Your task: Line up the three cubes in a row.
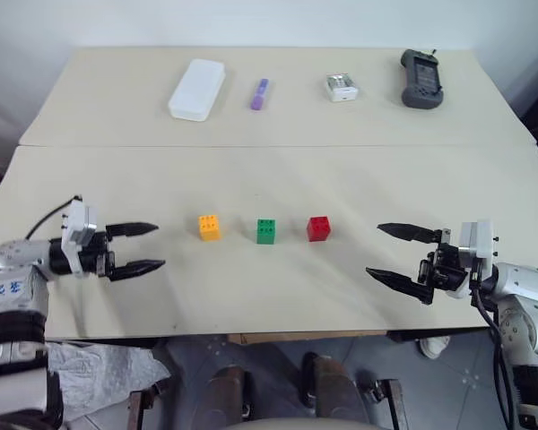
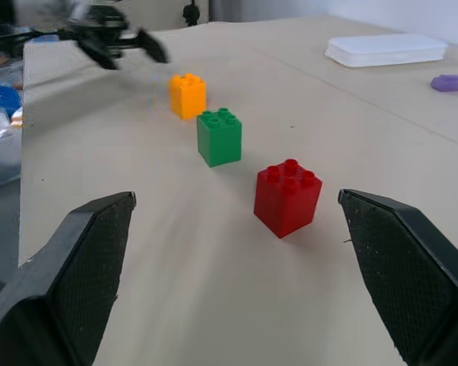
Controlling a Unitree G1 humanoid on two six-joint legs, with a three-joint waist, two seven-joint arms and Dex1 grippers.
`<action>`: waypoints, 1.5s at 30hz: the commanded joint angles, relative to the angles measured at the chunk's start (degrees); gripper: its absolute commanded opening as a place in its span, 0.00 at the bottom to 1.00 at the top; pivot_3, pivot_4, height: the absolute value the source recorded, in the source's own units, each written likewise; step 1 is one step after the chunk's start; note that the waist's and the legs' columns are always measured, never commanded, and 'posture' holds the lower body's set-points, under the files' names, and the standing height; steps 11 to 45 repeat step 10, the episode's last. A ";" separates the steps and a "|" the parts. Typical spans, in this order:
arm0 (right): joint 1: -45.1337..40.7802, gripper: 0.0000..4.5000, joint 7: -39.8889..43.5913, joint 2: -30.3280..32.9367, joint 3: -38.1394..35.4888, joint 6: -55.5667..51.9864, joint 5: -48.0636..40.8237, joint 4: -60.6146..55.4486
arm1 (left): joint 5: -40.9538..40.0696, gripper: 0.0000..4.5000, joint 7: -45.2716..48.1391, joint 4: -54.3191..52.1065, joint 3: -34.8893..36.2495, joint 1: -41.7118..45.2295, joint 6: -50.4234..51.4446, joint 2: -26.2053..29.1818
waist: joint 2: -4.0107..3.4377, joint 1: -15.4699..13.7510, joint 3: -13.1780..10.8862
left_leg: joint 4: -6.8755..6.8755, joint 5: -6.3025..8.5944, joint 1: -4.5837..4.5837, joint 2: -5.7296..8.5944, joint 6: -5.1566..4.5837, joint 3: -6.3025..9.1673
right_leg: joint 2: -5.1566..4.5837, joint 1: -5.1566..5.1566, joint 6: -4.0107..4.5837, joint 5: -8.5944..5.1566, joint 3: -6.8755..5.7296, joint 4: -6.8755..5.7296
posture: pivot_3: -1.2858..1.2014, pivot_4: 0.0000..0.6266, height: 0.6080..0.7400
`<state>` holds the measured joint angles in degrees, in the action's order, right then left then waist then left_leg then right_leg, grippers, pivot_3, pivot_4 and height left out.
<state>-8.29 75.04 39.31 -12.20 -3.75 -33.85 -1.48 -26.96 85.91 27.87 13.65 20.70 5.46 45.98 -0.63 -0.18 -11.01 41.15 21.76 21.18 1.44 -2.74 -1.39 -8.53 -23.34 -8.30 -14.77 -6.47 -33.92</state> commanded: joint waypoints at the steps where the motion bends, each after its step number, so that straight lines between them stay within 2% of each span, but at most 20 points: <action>1: -4.00 1.00 3.44 1.35 0.65 -0.23 -0.98 1.79 | -2.87 0.99 -2.03 -8.03 3.13 -0.69 1.03 1.11 | -0.01 -0.77 0.00 | 0.06 -0.01 -0.02 0.01 0.02 0.04 | 0.00 0.04 0.02 0.02 -0.01 -0.01 | 0.52 0.24 1.00; 5: -6.95 1.00 6.15 1.52 1.97 0.07 -0.22 4.83 | -2.49 0.99 -2.73 -9.77 3.46 -0.96 -0.62 0.28 | -0.02 -1.15 0.01 | 0.04 0.00 -0.09 0.03 0.05 0.01 | -0.01 0.06 0.11 0.13 0.07 0.02 | 0.52 0.24 1.00; 10: -9.30 1.00 7.34 0.57 3.15 1.12 0.58 7.14 | -0.80 0.99 -3.72 -8.45 3.29 -1.20 -7.41 -1.20 | -0.02 -0.81 0.01 | -0.15 0.02 -0.03 0.03 0.07 -0.19 | 0.01 -0.15 0.13 0.11 0.07 0.04 | 0.52 0.24 1.00; 45: -9.30 1.00 7.34 0.57 3.15 1.12 0.58 7.14 | -0.80 0.99 -3.72 -8.45 3.29 -1.20 -7.41 -1.20 | -0.02 -0.81 0.01 | -0.15 0.02 -0.03 0.03 0.07 -0.19 | 0.01 -0.15 0.13 0.11 0.07 0.04 | 0.52 0.24 1.00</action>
